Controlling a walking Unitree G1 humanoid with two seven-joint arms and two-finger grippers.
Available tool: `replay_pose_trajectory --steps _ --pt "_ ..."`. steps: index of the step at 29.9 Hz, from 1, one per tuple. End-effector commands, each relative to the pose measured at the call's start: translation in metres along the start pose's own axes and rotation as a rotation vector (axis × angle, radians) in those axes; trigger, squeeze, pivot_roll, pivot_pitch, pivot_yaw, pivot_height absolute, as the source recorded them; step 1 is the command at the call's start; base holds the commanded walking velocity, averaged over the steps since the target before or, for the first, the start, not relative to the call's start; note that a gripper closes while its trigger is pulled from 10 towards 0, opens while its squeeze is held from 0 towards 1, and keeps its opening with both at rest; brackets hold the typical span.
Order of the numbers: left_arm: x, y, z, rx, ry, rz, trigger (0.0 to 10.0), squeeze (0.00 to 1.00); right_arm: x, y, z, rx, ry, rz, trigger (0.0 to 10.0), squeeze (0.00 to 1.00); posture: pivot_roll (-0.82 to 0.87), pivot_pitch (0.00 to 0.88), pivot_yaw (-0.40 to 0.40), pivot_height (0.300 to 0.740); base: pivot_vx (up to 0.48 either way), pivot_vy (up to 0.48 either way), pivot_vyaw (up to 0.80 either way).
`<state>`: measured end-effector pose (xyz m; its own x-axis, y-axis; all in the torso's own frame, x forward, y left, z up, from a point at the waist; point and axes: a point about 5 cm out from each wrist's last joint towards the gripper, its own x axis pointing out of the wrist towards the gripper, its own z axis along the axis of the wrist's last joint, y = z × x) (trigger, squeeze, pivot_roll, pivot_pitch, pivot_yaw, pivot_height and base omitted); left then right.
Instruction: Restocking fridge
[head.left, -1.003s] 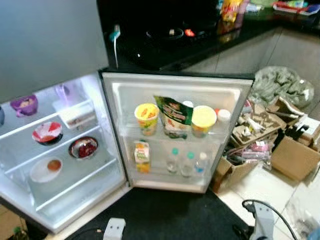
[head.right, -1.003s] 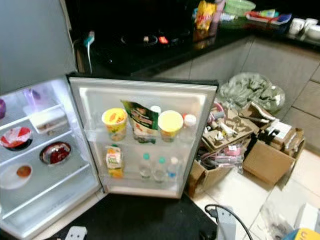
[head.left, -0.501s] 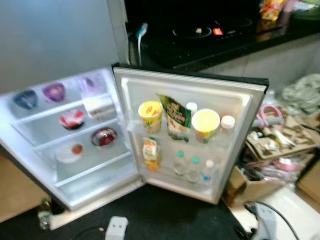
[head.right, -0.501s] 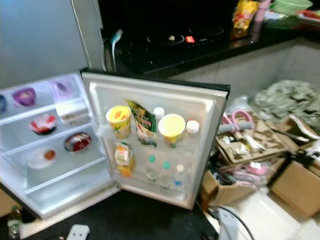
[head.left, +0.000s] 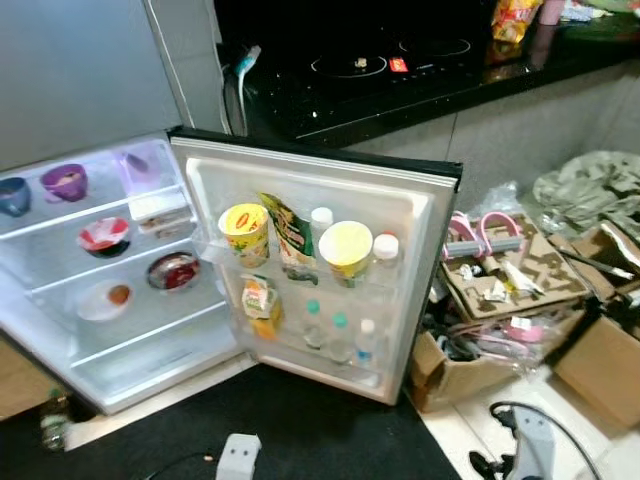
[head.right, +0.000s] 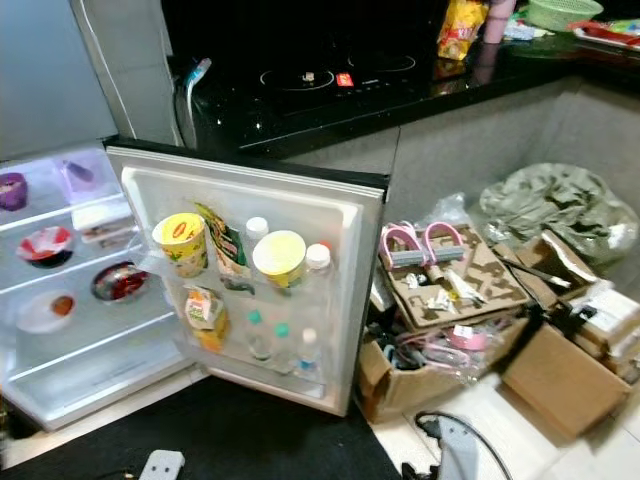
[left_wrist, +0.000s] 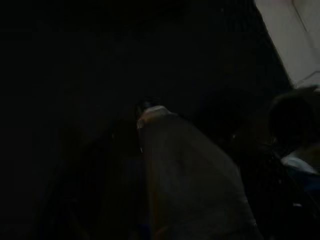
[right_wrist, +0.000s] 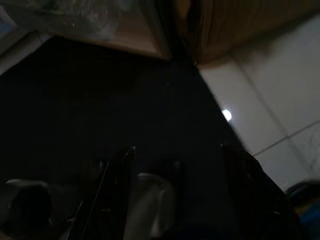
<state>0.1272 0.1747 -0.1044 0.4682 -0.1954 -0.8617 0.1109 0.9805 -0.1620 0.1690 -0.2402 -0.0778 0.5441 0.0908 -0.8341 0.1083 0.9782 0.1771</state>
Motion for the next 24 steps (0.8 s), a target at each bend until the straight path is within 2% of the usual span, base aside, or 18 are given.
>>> replay_pose_trajectory --steps 1,24 --pt "-0.0014 -0.0032 -0.013 -0.02 0.05 -0.007 10.0 0.0 0.0031 0.0081 0.0054 -0.013 -0.021 0.027 10.0 0.0 -0.06 0.0 -0.001 0.74 0.0 0.0 0.78" --pt "-0.0005 -0.004 -0.0095 -0.024 0.039 -0.014 10.0 0.0 0.0034 0.0084 0.0078 -0.02 -0.033 0.025 10.0 0.0 -0.07 0.0 -0.001 0.74 0.0 0.0 0.78"
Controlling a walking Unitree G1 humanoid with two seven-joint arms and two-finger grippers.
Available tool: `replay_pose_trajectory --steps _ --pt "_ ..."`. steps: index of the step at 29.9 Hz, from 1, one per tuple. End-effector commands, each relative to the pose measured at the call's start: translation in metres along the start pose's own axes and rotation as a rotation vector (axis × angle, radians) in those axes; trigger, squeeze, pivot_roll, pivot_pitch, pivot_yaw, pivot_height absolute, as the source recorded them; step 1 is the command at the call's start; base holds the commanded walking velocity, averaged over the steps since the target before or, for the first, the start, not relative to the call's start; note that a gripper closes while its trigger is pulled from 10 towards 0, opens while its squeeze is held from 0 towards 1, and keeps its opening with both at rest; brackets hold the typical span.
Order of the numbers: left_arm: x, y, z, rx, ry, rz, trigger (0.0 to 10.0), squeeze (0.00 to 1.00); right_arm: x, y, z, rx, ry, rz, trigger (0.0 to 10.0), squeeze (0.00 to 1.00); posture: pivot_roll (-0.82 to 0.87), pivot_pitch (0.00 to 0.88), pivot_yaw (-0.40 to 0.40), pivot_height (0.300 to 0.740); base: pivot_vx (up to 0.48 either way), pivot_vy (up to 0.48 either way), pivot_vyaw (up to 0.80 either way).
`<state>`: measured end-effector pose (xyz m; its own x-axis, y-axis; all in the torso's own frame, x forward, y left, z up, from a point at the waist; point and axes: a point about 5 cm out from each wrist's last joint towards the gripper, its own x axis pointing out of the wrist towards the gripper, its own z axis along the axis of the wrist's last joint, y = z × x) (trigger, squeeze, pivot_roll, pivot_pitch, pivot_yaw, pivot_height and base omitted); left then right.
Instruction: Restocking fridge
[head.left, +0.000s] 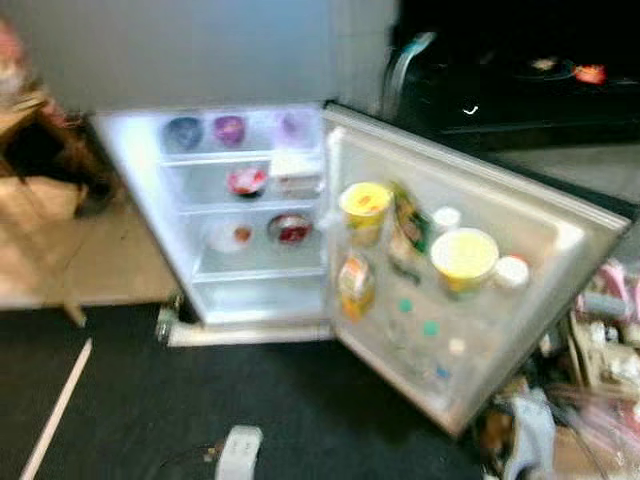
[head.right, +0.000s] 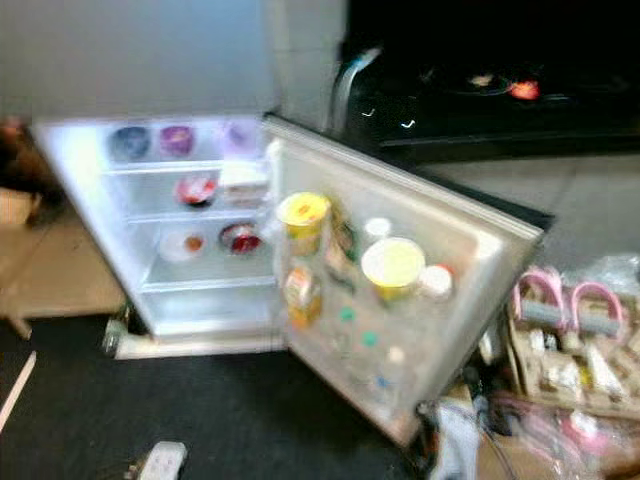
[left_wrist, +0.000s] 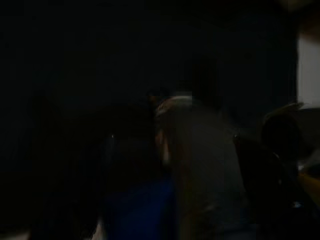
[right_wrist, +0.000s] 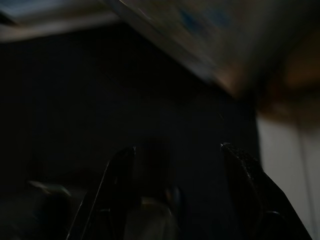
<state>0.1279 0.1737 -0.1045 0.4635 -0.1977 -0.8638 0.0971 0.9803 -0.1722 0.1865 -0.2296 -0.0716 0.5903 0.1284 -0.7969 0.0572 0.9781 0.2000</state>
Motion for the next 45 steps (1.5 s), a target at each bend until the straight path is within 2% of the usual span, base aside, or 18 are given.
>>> replay_pose_trajectory --steps 1,11,18,27,28,29,30,31,33,34,35,36,38,39,40,41,44,45 --pt "-0.001 -0.003 -0.01 -0.003 0.036 -0.012 10.0 0.0 -0.003 -0.007 -0.009 0.014 0.022 -0.043 10.0 0.0 -0.07 0.0 -0.001 0.74 0.0 0.0 0.0" --pt "-0.001 -0.005 -0.011 0.007 0.048 -0.031 10.0 0.0 -0.005 -0.011 -0.015 0.011 0.053 -0.083 10.0 0.0 -0.07 0.0 -0.003 0.74 0.0 -0.372 0.0" --pt "-0.001 -0.004 -0.011 -0.001 0.044 -0.03 10.0 0.0 -0.008 -0.019 -0.018 -0.017 0.077 -0.153 10.0 0.0 -0.07 0.0 -0.002 0.74 0.0 0.0 0.0" --pt "-0.001 -0.004 -0.011 -0.001 0.043 -0.034 10.0 0.0 -0.01 -0.029 0.002 0.04 -0.011 -0.229 10.0 0.0 -0.07 0.0 -0.002 0.74 0.0 0.0 0.0" --pt "-0.001 -0.004 -0.01 0.0 0.044 -0.035 10.0 0.0 -0.013 -0.038 0.011 0.052 -0.039 -0.284 4.7 0.0 -0.06 0.0 -0.002 0.74 0.0 0.0 0.0" --pt "-0.001 -0.004 -0.01 0.0 0.044 -0.036 10.0 0.0 -0.016 -0.046 0.018 0.058 -0.06 -0.333 1.5 0.0 -0.06 0.0 -0.002 0.74 0.0 0.0 0.0" --pt "-0.001 -0.004 -0.01 0.002 0.044 -0.037 10.0 0.0 -0.019 -0.053 0.025 0.064 -0.082 -0.375 0.0 0.0 -0.06 0.0 -0.002 0.74 0.0 0.0 0.0" --pt "-0.001 -0.004 -0.01 0.002 0.044 -0.037 10.0 0.0 -0.019 -0.053 0.025 0.064 -0.082 -0.375 0.0 0.0 -0.06 0.0 -0.002 0.74 0.0 0.0 0.0" --pt "-0.001 -0.004 -0.011 0.002 0.045 -0.036 10.0 0.0 -0.027 -0.069 0.046 0.117 -0.167 -0.459 0.0 0.0 -0.06 0.0 -0.001 0.74 0.0 0.0 0.0" --pt "-0.001 -0.004 -0.011 0.002 0.045 -0.036 10.0 0.0 -0.027 -0.069 0.046 0.117 -0.167 -0.459 0.0 0.0 -0.06 0.0 -0.001 0.74 0.0 0.0 0.0" --pt "-0.001 -0.004 -0.012 0.002 0.046 -0.034 10.0 0.0 -0.036 -0.081 0.068 0.174 -0.258 -0.515 0.0 0.0 -0.06 0.0 0.0 0.74 0.0 0.0 0.0" --pt "-0.001 -0.004 -0.012 0.002 0.046 -0.033 10.0 0.0 -0.039 -0.084 0.077 0.195 -0.295 -0.527 0.0 0.0 -0.06 0.0 0.0 0.74 0.0 0.0 0.0" --pt "-0.001 -0.004 -0.012 0.002 0.046 -0.033 10.0 0.0 -0.039 -0.084 0.077 0.195 -0.295 -0.527 0.0 0.0 -0.06 0.0 0.0 0.74 0.0 0.0 0.0" --pt "-0.002 -0.004 -0.012 0.002 0.046 -0.032 10.0 0.0 -0.042 -0.087 0.087 0.214 -0.335 -0.54 0.0 0.0 -0.06 0.0 0.002 0.74 0.0 0.0 0.0" --pt "-0.002 -0.003 -0.012 0.002 0.045 -0.03 10.0 0.0 -0.046 -0.09 0.099 0.24 -0.386 -0.552 1.8 0.0 -0.06 0.0 0.007 0.74 0.0 0.0 0.0" --pt "-0.002 -0.002 -0.012 0.002 0.044 -0.027 10.0 0.0 -0.051 -0.093 0.114 0.25 -0.437 -0.567 3.0 0.0 -0.06 0.0 0.004 0.74 0.0 0.0 0.0" --pt "-0.002 -0.001 -0.012 0.001 0.042 -0.022 10.0 0.0 -0.056 -0.095 0.127 0.256 -0.482 -0.579 3.4 0.0 -0.06 0.0 0.002 0.74 0.0 0.0 0.0" --pt "-0.002 -0.001 -0.012 -0.003 0.039 -0.018 10.0 0.0 -0.061 -0.097 0.14 0.238 -0.513 -0.597 10.0 0.0 -0.06 0.0 0.002 0.74 0.0 0.0 0.0"
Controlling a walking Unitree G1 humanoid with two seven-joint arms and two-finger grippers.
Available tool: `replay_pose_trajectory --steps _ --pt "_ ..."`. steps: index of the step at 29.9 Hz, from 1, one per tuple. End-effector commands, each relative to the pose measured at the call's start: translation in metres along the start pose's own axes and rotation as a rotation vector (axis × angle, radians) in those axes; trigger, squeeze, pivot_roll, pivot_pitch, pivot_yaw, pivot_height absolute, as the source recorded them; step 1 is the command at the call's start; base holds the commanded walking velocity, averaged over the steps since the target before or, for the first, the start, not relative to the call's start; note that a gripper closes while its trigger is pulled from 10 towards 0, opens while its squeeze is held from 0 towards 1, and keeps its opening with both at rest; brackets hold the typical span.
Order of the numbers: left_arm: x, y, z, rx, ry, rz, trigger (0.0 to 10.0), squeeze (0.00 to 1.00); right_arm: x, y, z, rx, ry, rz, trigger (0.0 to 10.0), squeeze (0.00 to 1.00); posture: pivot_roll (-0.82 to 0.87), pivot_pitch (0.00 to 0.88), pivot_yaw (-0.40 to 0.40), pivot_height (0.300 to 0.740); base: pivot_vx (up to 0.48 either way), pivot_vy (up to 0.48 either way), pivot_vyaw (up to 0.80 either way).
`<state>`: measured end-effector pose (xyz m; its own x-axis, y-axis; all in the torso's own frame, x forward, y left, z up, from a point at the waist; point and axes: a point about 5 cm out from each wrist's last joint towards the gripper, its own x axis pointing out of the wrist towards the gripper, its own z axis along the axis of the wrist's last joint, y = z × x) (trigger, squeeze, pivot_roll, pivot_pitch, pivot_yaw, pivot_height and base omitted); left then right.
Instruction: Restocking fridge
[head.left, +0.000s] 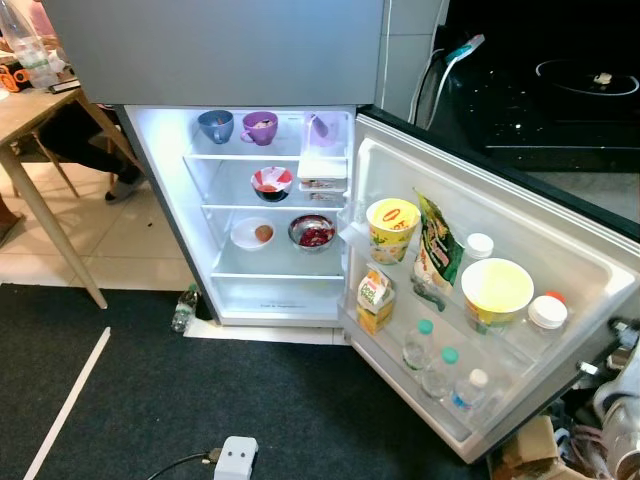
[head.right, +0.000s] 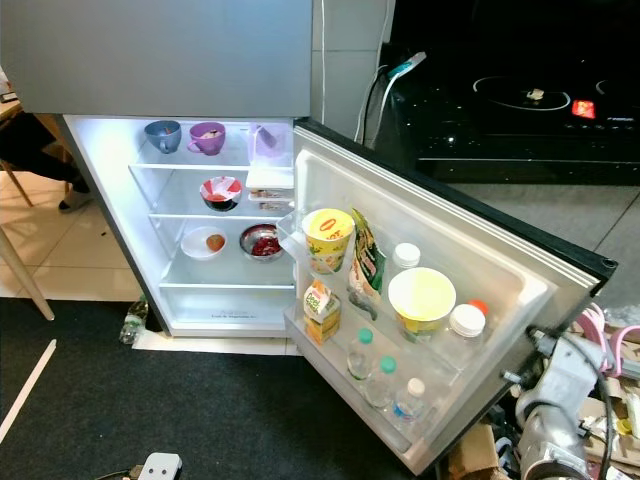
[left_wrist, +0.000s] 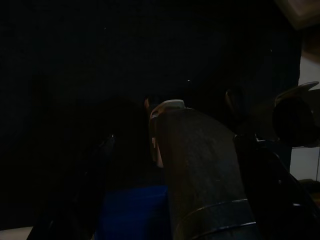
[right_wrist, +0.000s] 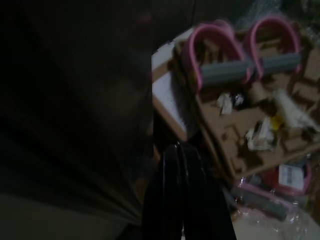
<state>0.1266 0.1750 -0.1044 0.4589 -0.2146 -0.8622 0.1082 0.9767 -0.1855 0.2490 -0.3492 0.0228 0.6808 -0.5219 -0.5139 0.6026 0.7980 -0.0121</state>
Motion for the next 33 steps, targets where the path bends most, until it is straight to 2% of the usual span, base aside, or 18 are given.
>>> replay_pose_trajectory --steps 1,2,6,10,16,18,21,24,27,29,32,33 --pt "-0.001 -0.002 -0.01 -0.009 0.032 0.001 10.0 0.0 0.003 0.0 0.028 -0.007 -0.089 -0.027 10.0 0.0 -0.05 0.0 0.0 0.74 0.0 0.0 0.0" --pt "-0.001 -0.002 -0.011 -0.012 0.03 0.002 10.0 0.0 0.004 -0.002 0.036 -0.024 -0.104 -0.045 10.0 0.0 -0.05 0.0 0.001 0.74 0.0 0.0 0.0" --pt "-0.002 -0.002 -0.012 -0.013 0.032 0.002 10.0 0.0 0.004 -0.005 0.043 -0.027 -0.123 -0.066 10.0 0.0 -0.04 0.0 0.004 0.74 0.0 0.0 0.0" --pt "-0.003 0.0 -0.014 -0.02 0.037 0.004 10.0 0.0 0.003 -0.02 0.062 -0.083 -0.163 -0.178 10.0 0.0 -0.04 0.0 0.003 0.74 0.0 0.0 0.0" --pt "-0.003 0.0 -0.015 -0.027 0.034 0.005 10.0 0.0 0.002 -0.036 0.059 -0.103 -0.114 -0.248 10.0 0.0 -0.03 0.0 0.001 0.74 0.0 0.0 0.0" --pt "-0.003 0.0 -0.015 -0.024 0.037 0.004 10.0 0.0 0.0 -0.049 0.053 -0.118 -0.072 -0.293 10.0 0.0 -0.03 0.0 0.001 0.74 0.0 0.0 0.0" --pt "-0.003 0.0 -0.015 -0.022 0.037 0.003 10.0 0.0 -0.001 -0.058 0.051 -0.114 -0.061 -0.321 10.0 0.0 -0.03 0.0 0.001 0.74 0.0 0.0 0.0" --pt "-0.004 0.002 -0.016 -0.018 0.036 0.004 10.0 0.0 -0.006 -0.079 0.06 -0.045 -0.104 -0.385 10.0 0.0 -0.04 0.0 0.008 0.74 0.0 0.0 0.0" --pt "-0.004 0.002 -0.016 -0.016 0.036 0.005 10.0 0.0 -0.007 -0.082 0.067 0.008 -0.145 -0.387 10.0 0.0 -0.04 0.0 0.008 0.74 0.0 0.0 0.0" --pt "-0.005 0.004 -0.015 -0.014 0.035 0.009 10.0 0.0 -0.009 -0.09 0.081 0.113 -0.229 -0.378 10.0 0.0 -0.04 0.0 0.004 0.74 0.0 0.0 0.0" --pt "-0.005 0.005 -0.015 -0.016 0.033 0.012 10.0 0.0 -0.012 -0.095 0.089 0.165 -0.268 -0.373 10.0 0.0 -0.04 0.0 0.004 0.74 0.0 0.0 0.0" --pt "-0.005 0.005 -0.015 -0.016 0.033 0.012 10.0 0.0 -0.012 -0.097 0.089 0.21 -0.279 -0.367 10.0 0.0 -0.04 0.0 0.003 0.74 0.0 0.0 0.0"
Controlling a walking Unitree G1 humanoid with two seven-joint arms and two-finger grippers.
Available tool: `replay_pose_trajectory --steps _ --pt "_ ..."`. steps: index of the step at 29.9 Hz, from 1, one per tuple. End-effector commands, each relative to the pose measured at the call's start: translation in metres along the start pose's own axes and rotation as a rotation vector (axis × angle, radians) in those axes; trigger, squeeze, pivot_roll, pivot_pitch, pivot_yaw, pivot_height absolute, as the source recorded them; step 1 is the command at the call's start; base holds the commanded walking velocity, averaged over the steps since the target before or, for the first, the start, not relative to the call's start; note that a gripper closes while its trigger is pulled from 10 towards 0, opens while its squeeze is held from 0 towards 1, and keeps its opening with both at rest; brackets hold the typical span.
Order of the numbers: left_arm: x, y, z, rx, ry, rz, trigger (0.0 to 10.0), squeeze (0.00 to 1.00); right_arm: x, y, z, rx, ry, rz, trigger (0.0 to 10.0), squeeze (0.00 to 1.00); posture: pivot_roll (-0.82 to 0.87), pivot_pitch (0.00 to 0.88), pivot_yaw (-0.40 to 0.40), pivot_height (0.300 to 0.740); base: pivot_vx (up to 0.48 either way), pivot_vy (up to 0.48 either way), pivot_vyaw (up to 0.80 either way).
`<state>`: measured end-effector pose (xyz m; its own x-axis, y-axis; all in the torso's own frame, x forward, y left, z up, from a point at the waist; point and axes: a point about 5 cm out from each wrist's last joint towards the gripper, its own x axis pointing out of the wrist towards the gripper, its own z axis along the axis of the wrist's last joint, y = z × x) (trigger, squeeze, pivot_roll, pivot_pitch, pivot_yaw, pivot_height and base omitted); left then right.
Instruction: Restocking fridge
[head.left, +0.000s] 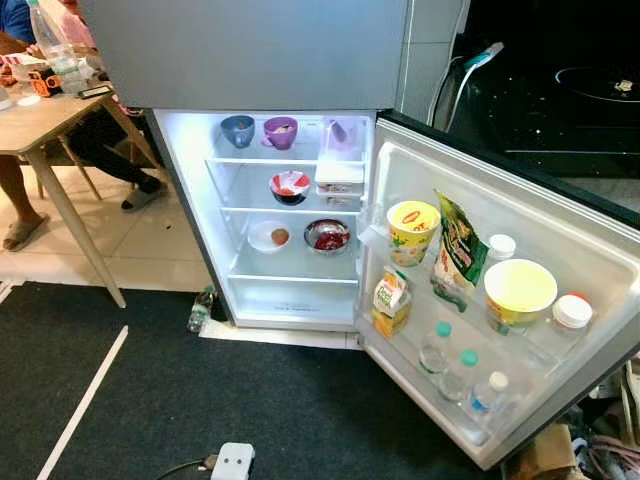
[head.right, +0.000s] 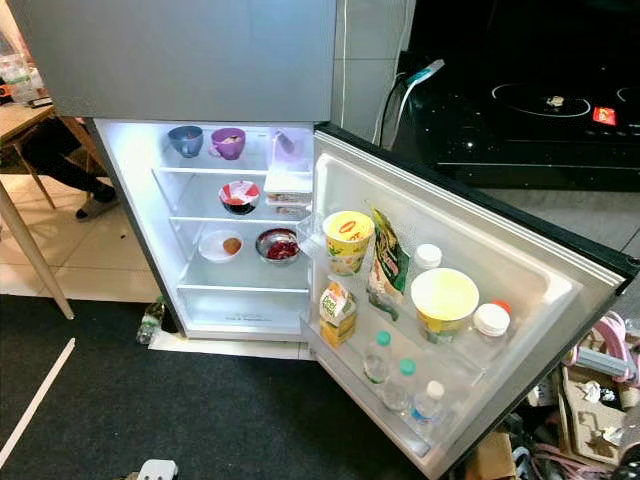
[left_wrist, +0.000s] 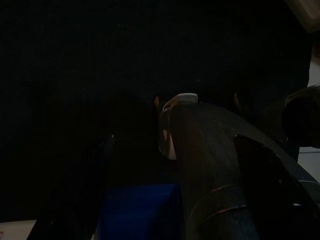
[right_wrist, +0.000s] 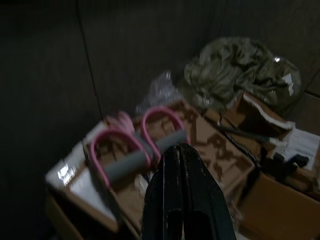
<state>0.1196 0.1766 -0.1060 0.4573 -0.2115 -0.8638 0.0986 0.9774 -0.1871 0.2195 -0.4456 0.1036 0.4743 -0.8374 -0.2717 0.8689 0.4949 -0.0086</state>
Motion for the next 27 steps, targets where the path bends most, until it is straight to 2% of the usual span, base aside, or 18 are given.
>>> replay_pose_trajectory --steps 1,4,6,7,9,10,13,14,16,18,20,21,22,25,26,27 --pt "-0.003 0.004 -0.009 -0.006 0.032 0.009 10.0 0.0 0.001 -0.002 0.004 0.079 -0.012 0.001 10.0 0.0 -0.04 0.0 0.003 0.74 0.0 0.0 0.0" --pt "-0.003 0.004 -0.009 -0.004 0.035 0.007 10.0 0.0 0.001 -0.003 0.004 0.116 -0.012 0.001 10.0 0.0 -0.04 0.0 0.009 0.74 0.0 0.0 0.0" --pt "-0.003 0.004 -0.009 -0.001 0.036 0.004 10.0 0.0 0.002 0.003 0.013 0.29 -0.033 0.048 10.0 0.0 -0.04 0.0 0.015 0.74 0.0 0.0 0.0" --pt "-0.003 0.004 -0.009 -0.001 0.036 0.004 10.0 0.0 0.002 0.003 0.013 0.29 -0.033 0.048 10.0 0.0 -0.04 0.0 0.015 0.74 0.0 0.0 0.0" --pt "-0.003 0.005 -0.008 0.0 0.033 0.004 10.0 0.0 0.003 0.019 0.03 0.445 -0.069 0.163 10.0 0.0 -0.04 0.0 0.018 0.74 0.0 0.0 0.0" --pt "-0.003 0.005 -0.008 0.0 0.033 0.004 10.0 0.0 0.003 0.019 0.03 0.445 -0.069 0.163 10.0 0.0 -0.04 0.0 0.018 0.74 0.0 0.0 0.0" --pt "-0.004 0.007 -0.007 -0.003 0.026 0.009 10.0 0.0 0.0 0.043 0.051 0.534 -0.103 0.344 10.0 0.0 -0.03 0.0 0.021 0.74 0.0 0.0 0.0" --pt "-0.004 0.007 -0.007 -0.003 0.026 0.009 10.0 0.0 0.0 0.043 0.051 0.534 -0.103 0.344 10.0 0.0 -0.03 0.0 0.021 0.74 0.0 0.0 0.0" --pt "-0.004 0.008 -0.007 -0.004 0.026 0.012 10.0 0.0 -0.002 0.056 0.061 0.561 -0.106 0.455 10.0 0.0 -0.03 0.0 0.021 0.74 0.0 0.0 0.0" --pt "-0.004 0.008 -0.007 -0.005 0.028 0.011 10.0 0.0 -0.005 0.066 0.063 0.54 -0.09 0.553 10.0 0.0 -0.04 0.0 0.022 0.74 0.0 0.0 0.0" --pt "-0.004 0.008 -0.007 -0.005 0.028 0.011 10.0 0.0 -0.005 0.066 0.063 0.54 -0.09 0.553 10.0 0.0 -0.04 0.0 0.022 0.74 0.0 0.0 0.0" --pt "-0.004 0.008 -0.008 -0.007 0.03 0.01 10.0 0.0 -0.008 0.075 0.059 0.464 -0.049 0.644 10.0 0.0 -0.04 0.0 0.02 0.74 0.0 0.0 0.0" --pt "-0.004 0.008 -0.008 -0.008 0.031 0.009 10.0 0.0 -0.01 0.078 0.055 0.4 -0.021 0.679 10.0 0.0 -0.04 0.0 0.02 0.74 0.0 0.0 0.0" --pt "-0.004 0.008 -0.008 -0.009 0.03 0.008 10.0 0.0 -0.012 0.081 0.049 0.32 0.011 0.723 10.0 0.0 -0.04 0.0 0.016 0.74 0.0 0.0 0.0" --pt "-0.004 0.007 -0.008 -0.009 0.029 0.006 10.0 0.0 -0.014 0.082 0.044 0.244 0.037 0.781 10.0 0.0 -0.05 0.0 0.017 0.74 0.0 0.0 0.0" --pt "-0.004 0.007 -0.008 -0.009 0.029 0.006 10.0 0.0 -0.014 0.082 0.044 0.244 0.037 0.781 10.0 0.0 -0.05 0.0 0.017 0.74 0.0 0.0 0.0"
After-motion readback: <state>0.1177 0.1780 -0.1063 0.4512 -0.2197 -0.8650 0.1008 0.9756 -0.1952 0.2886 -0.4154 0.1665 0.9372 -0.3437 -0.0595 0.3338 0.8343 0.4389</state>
